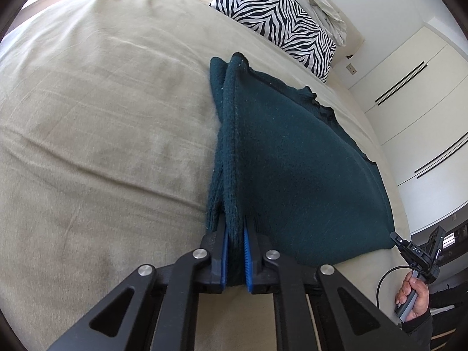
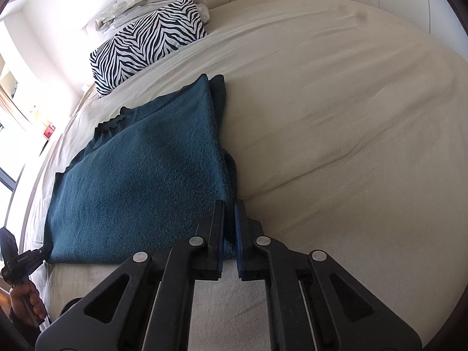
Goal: Fold small clothes
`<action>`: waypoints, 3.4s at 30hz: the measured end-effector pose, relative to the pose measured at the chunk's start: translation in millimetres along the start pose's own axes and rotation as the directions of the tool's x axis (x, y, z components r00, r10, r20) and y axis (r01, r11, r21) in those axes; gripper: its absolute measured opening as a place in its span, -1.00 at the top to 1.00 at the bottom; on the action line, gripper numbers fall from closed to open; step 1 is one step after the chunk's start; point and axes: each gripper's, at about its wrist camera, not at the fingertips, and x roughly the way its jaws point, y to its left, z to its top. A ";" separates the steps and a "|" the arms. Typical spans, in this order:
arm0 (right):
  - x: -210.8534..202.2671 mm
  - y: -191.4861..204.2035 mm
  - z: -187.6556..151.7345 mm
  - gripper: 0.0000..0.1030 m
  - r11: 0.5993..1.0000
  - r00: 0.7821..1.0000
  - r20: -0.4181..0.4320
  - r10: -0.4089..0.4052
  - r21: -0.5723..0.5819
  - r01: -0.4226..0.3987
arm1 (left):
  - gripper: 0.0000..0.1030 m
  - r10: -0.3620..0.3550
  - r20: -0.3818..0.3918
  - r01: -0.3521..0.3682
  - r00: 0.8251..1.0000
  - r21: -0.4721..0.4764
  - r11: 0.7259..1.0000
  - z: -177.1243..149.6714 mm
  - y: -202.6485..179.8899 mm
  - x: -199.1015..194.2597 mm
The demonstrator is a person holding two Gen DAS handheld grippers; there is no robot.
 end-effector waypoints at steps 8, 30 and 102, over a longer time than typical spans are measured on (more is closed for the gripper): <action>8.5 -10.8 -8.4 0.91 1.000 0.999 -0.031 0.012 0.022 -0.012 | 0.81 -0.004 0.006 0.004 1.000 0.001 1.000 -3.2 2.4 -3.6; 62.1 101.7 97.8 0.52 0.892 0.895 -0.047 0.444 0.121 -0.436 | 0.09 0.061 0.091 -0.085 0.994 0.287 0.954 101.2 -122.4 47.1; 56.7 181.7 -22.5 -0.16 0.712 0.706 -0.148 0.693 0.297 -0.637 | -0.28 -0.045 0.120 0.064 0.992 -0.160 0.985 -11.0 24.1 -37.9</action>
